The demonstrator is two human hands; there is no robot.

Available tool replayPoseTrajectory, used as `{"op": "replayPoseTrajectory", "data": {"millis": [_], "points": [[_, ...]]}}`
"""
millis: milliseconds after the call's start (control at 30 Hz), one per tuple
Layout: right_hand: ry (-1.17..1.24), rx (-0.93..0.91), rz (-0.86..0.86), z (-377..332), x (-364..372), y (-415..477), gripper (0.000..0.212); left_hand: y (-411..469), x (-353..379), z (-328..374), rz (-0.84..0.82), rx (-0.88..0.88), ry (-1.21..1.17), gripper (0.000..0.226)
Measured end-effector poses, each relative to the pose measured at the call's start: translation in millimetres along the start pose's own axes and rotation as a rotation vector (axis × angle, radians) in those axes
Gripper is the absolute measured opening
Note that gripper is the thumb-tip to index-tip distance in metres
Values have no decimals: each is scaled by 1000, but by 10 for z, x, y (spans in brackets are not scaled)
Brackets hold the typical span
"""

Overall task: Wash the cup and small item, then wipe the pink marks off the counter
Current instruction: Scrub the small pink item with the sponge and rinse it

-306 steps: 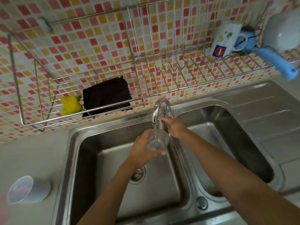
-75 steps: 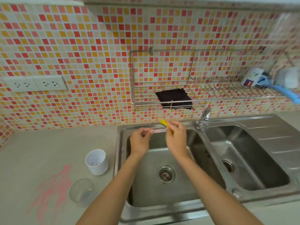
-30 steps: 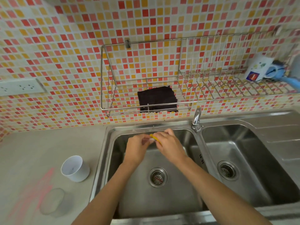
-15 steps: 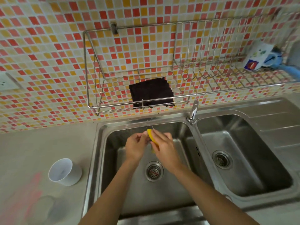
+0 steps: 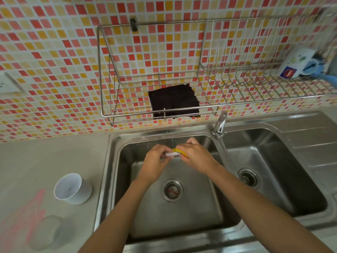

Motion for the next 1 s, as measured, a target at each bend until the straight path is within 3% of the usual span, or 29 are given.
{"op": "replayPoseTrajectory", "data": {"millis": [100,200,433,533,667,833,1000], "points": [[12,-10,-14,67,-69,-9,16,32,-23,-10,23,76,104,21],[48,22,38,80,-86,-33,24,44,-20,63,70,33,56,18],[65,245,429,-233,-21,-56,36,89,47,156,170,-185,-187,8],[35,193,437,-383,57,-96,41,94,79,199,172,-220,-236,7],[42,404,444,-140,91,-199,39,59,111,172,200,-278,-258,8],[-33,212,423,-461,95,-177,40,55,138,194,189,-285,-274,8],[-23,314,449,-266,110,-271,38,21,224,205,188,-317,-264,9]]}}
Point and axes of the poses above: each hand's wrist, its own y-axis towards the middle knuckle, its own x-axis out of the palm, z = x × y, the point moved 2 cm from there along y, towards the middle knuckle, and after that the axes turned 14 degrees about -x, right-handed, at the moved point
